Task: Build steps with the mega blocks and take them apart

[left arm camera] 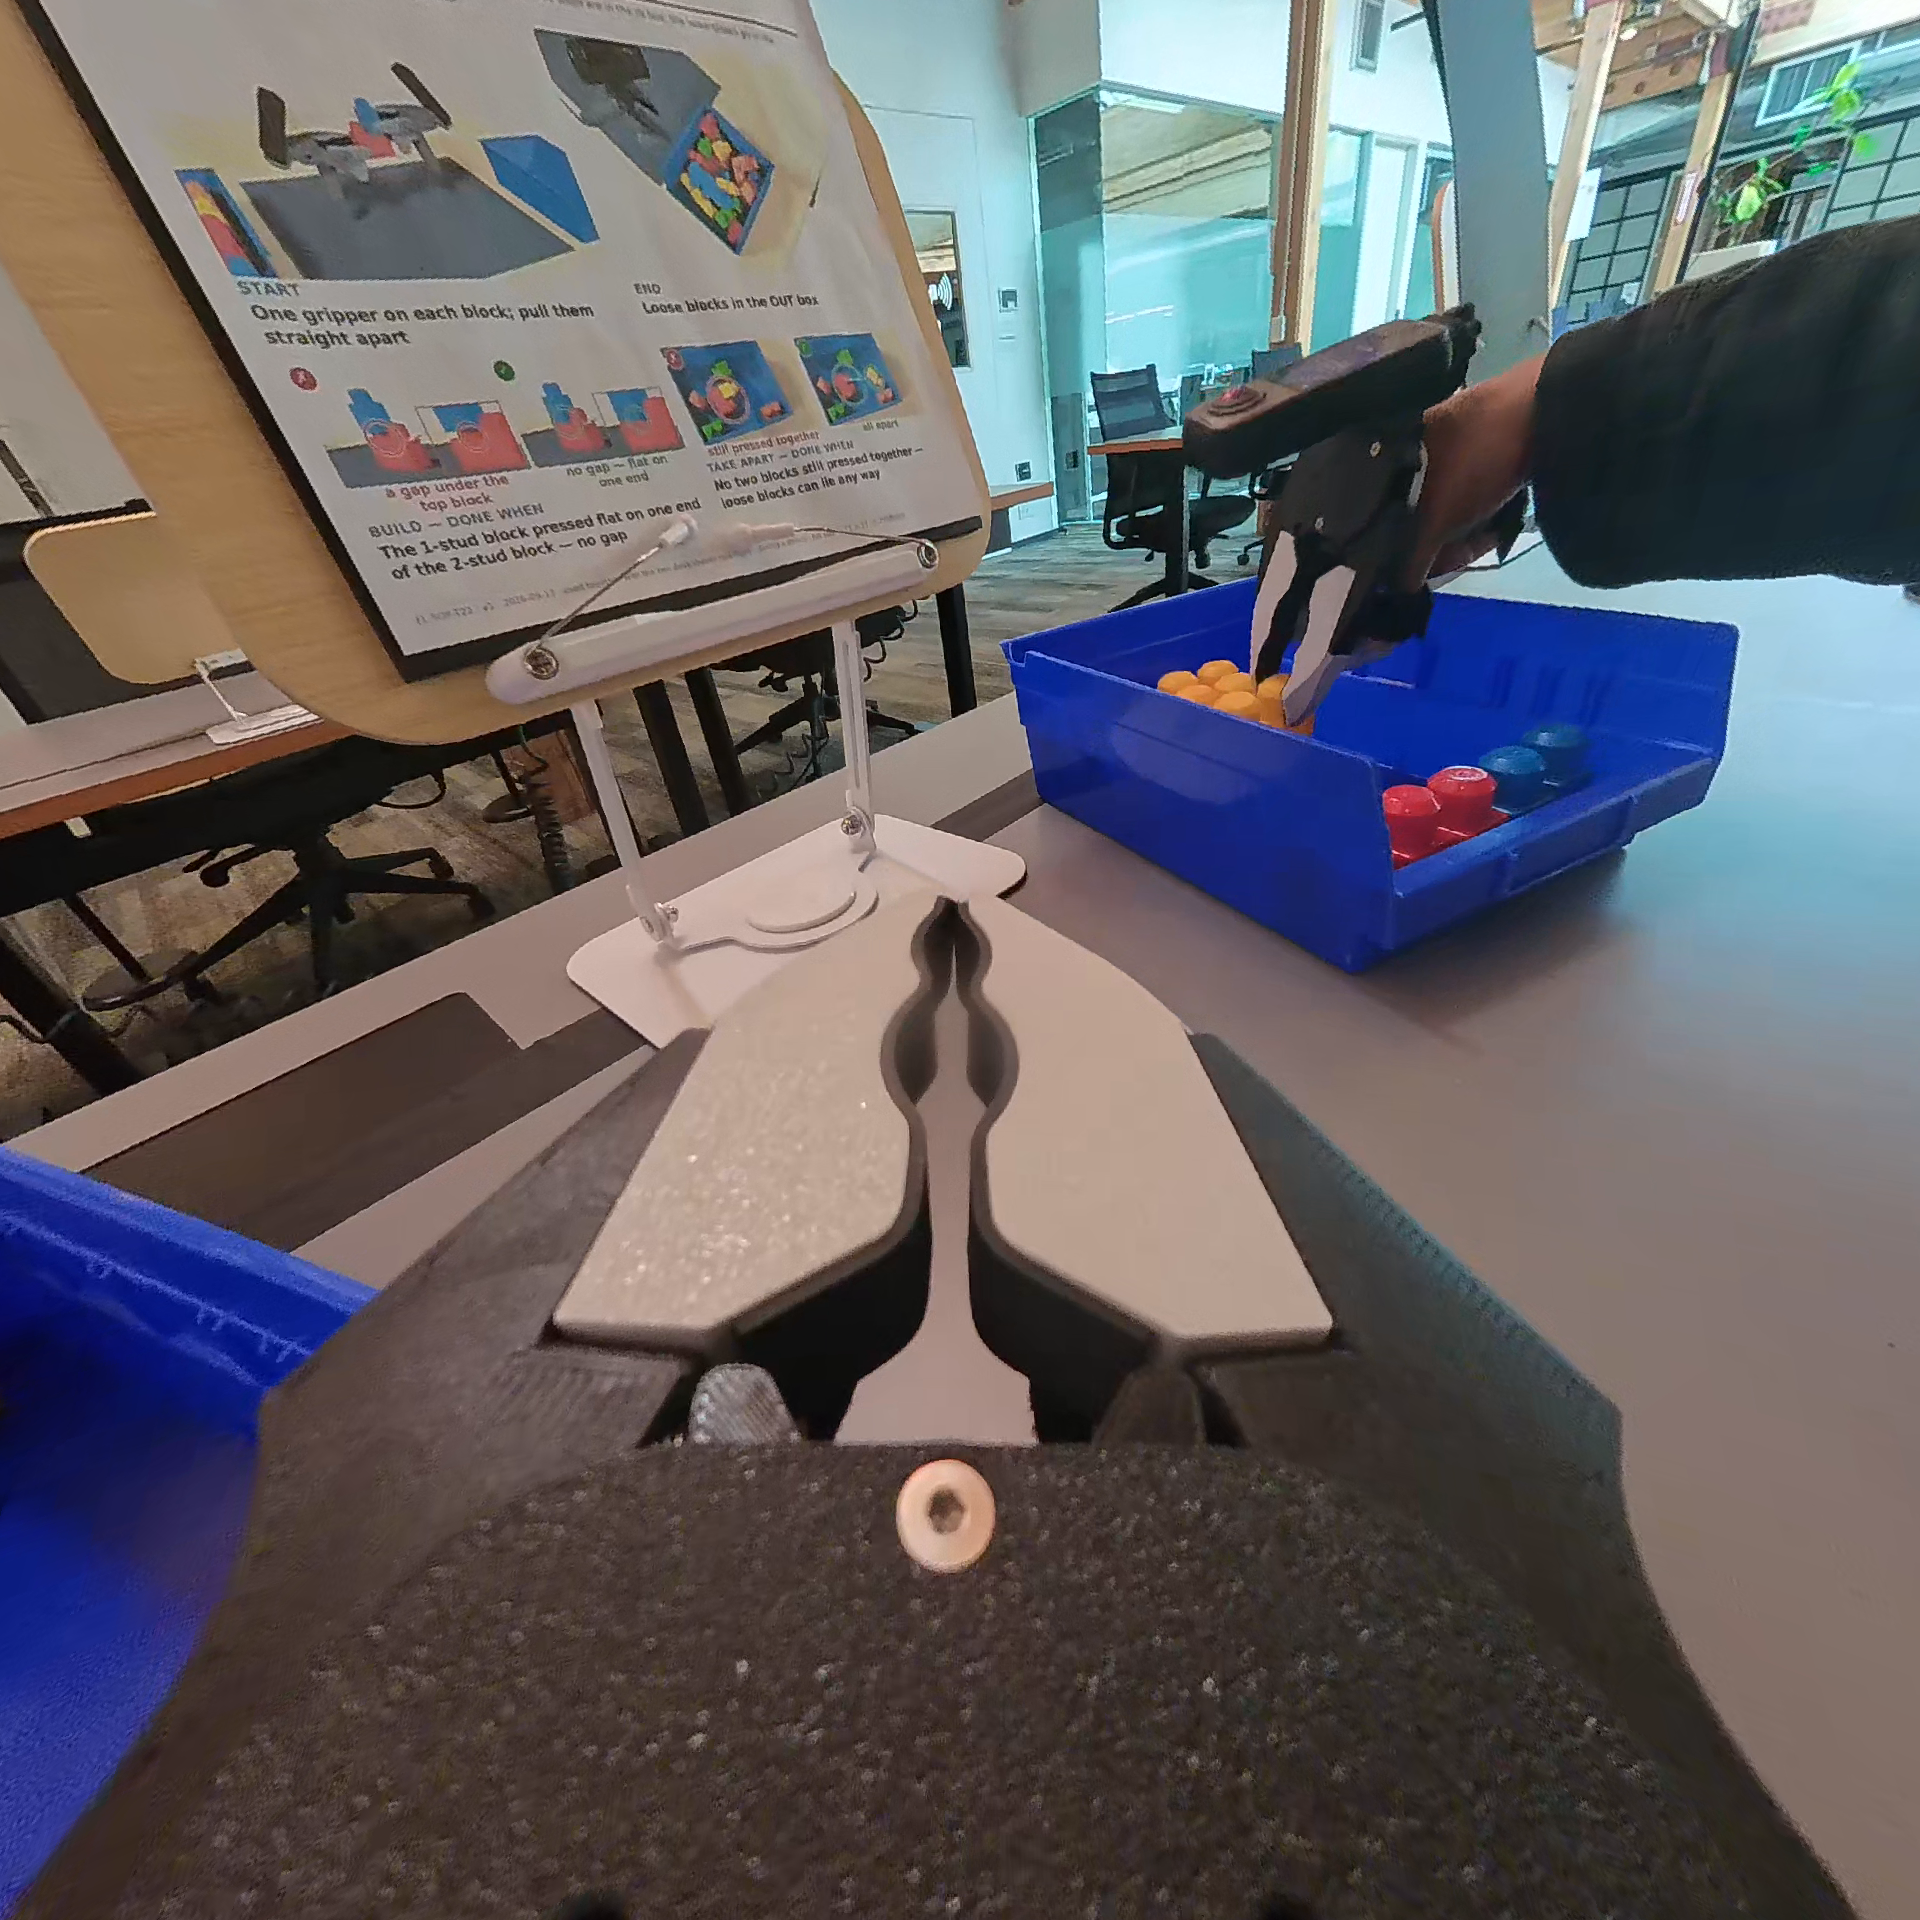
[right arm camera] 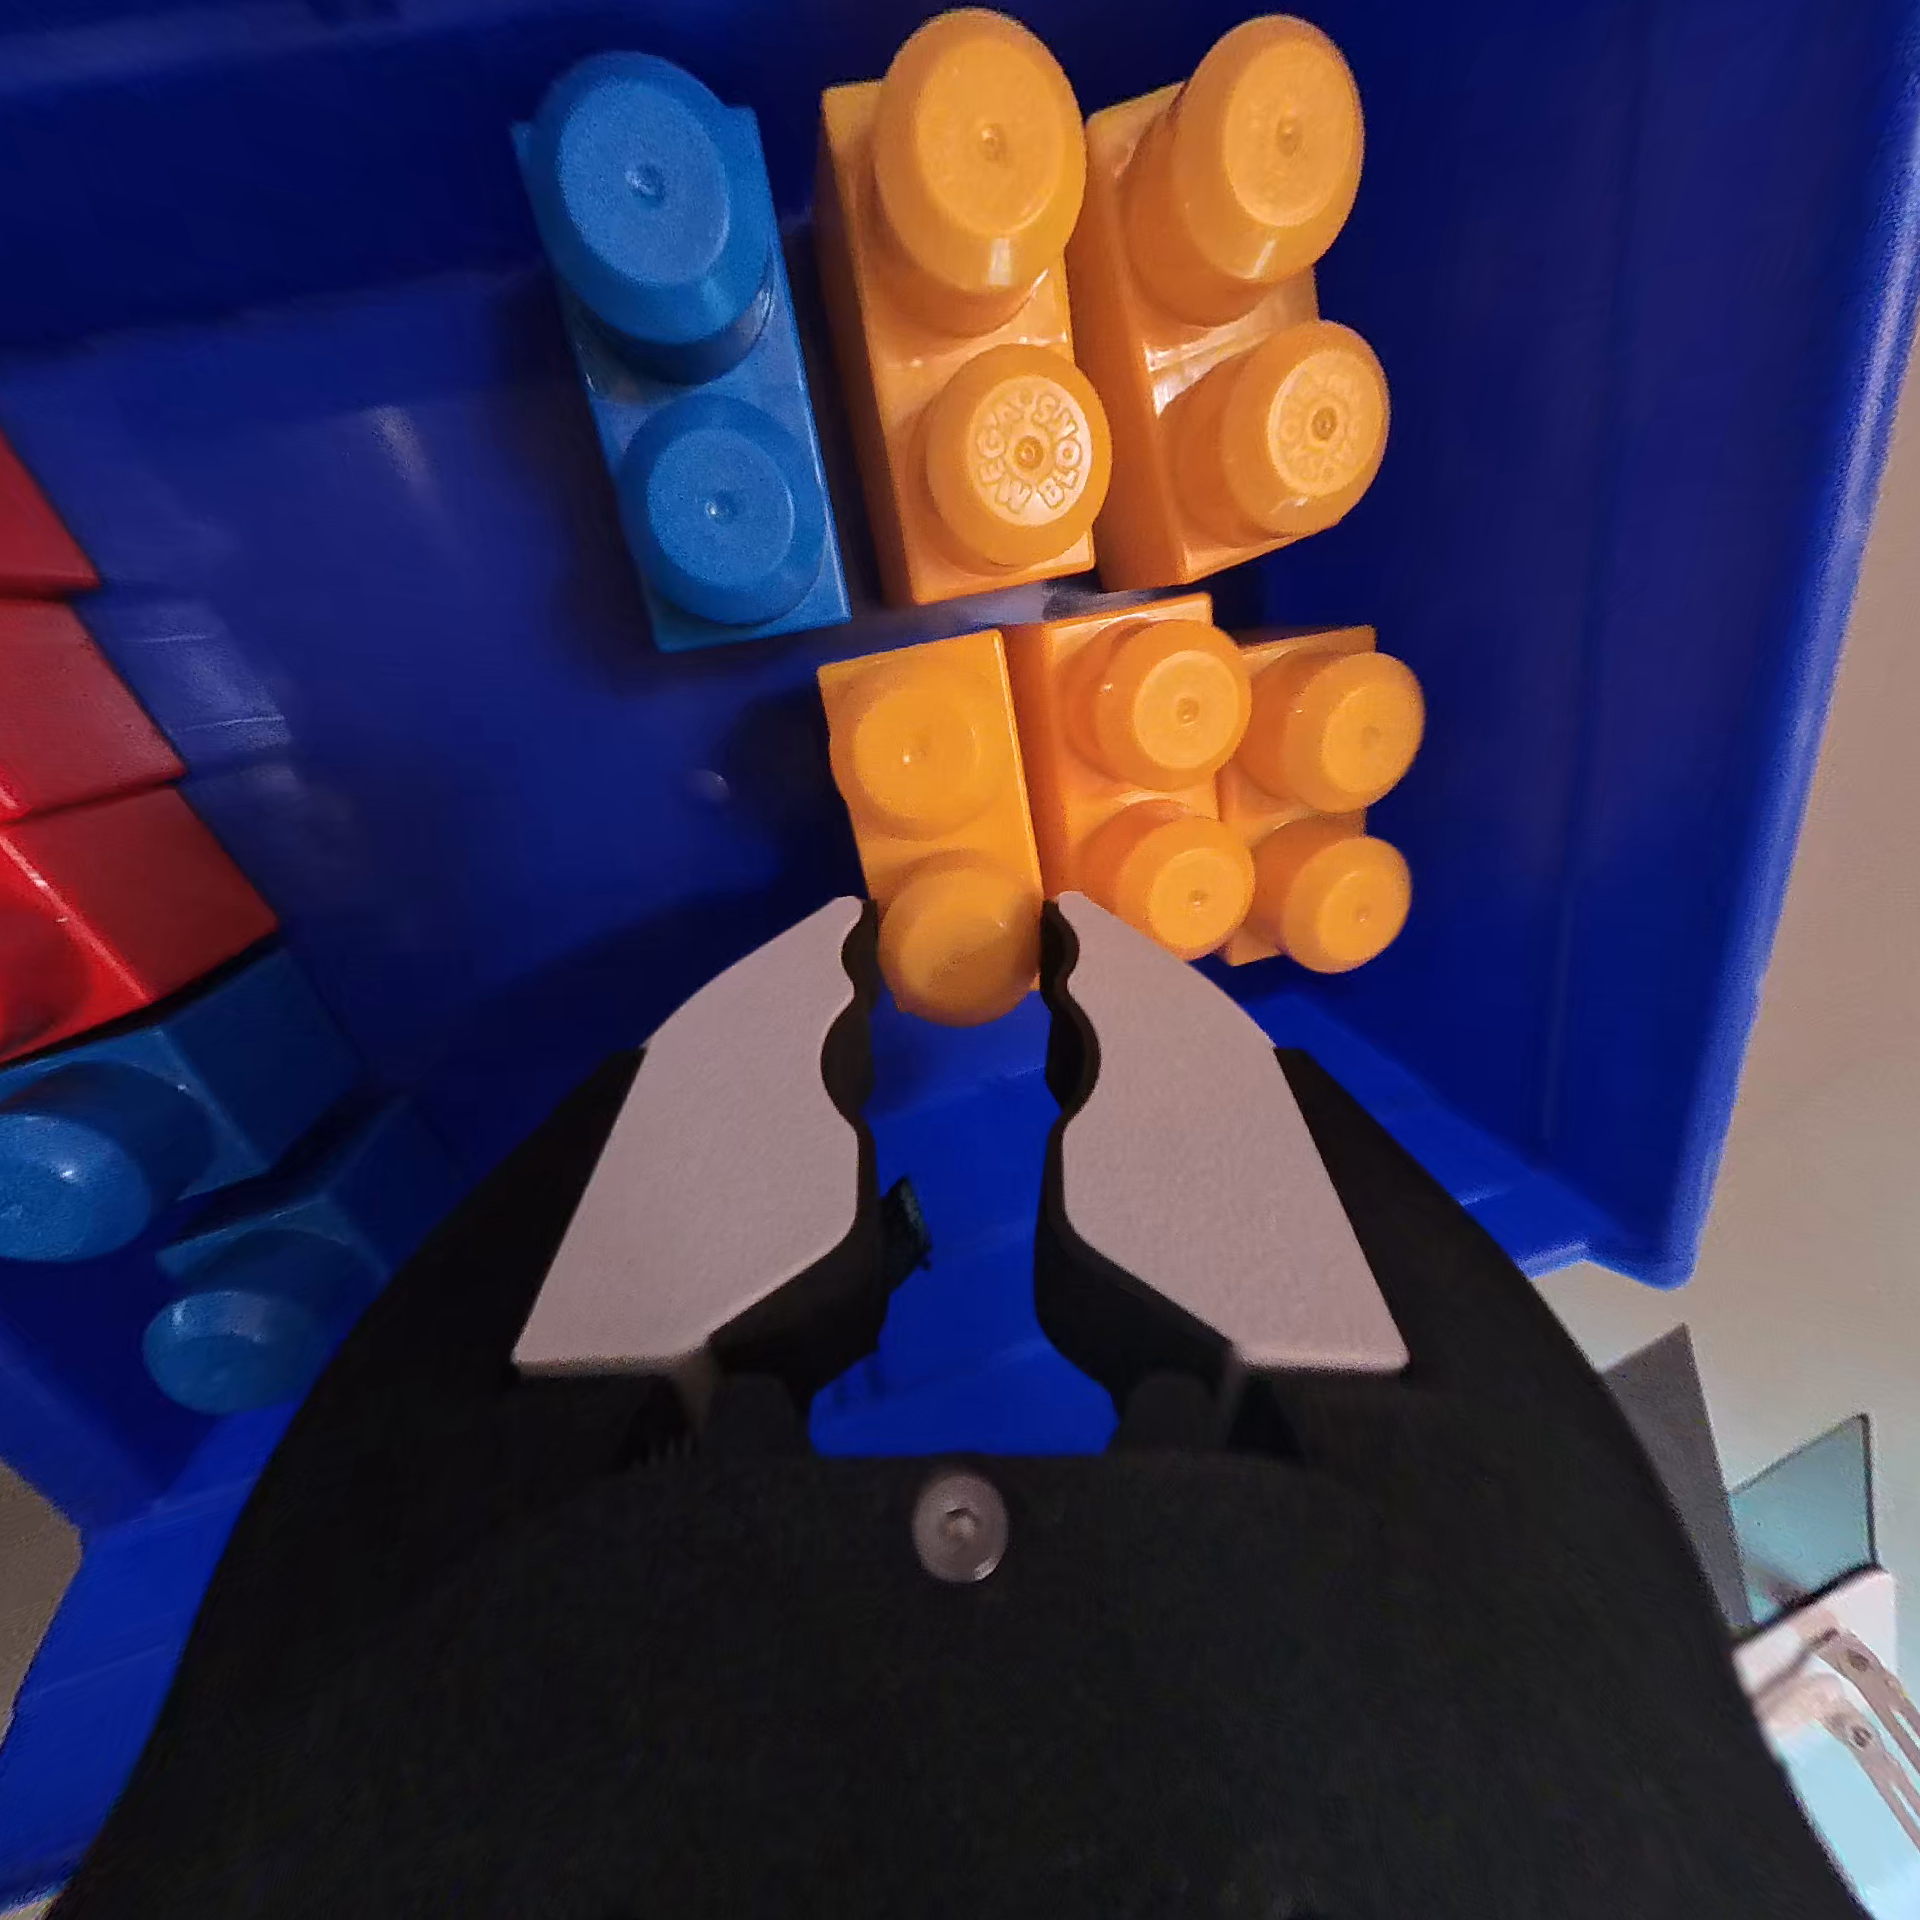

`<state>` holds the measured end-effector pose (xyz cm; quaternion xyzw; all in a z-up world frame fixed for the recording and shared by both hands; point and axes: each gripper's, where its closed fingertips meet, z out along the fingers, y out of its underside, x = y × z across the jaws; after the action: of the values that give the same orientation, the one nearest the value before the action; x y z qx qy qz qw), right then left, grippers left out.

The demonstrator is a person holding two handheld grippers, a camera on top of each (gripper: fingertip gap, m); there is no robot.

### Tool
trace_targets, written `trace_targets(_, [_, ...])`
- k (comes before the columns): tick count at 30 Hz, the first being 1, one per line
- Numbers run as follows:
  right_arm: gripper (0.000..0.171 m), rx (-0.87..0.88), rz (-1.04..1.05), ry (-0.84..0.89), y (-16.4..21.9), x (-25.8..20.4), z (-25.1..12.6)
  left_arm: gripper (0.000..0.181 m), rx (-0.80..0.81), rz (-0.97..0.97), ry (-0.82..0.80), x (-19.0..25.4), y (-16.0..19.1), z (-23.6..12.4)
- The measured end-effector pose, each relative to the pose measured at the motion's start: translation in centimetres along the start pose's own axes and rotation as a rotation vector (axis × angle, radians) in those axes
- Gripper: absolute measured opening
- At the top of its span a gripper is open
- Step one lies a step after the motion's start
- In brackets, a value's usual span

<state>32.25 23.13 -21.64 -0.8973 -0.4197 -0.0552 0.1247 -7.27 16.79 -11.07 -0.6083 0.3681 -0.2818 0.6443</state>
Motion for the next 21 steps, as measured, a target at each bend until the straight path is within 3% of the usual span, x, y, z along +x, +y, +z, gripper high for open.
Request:
trace_targets(1, [0.029, -0.007, -0.009, 0.011, 0.0, 0.0, 0.1, 0.000, 0.000, 0.000, 0.001, 0.0, 0.0, 0.0])
trace_targets(9, [0.041, 0.145, -0.084, 0.042, -4.0, -1.4, -2.7, 0.000, 0.001, 0.003, 0.002, 0.0, 0.0, 0.0])
trace_targets(15, [0.046, 0.116, -0.170, 0.078, -6.6, -3.3, -0.5, 0.000, -0.003, 0.018, 0.000, 0.2, -0.1, -0.1])
trace_targets(21, [0.031, 0.090, -0.170, 0.115, -7.4, -3.0, 0.8, 0.000, 0.010, -0.002, -0.016, -0.6, -0.2, -0.4])
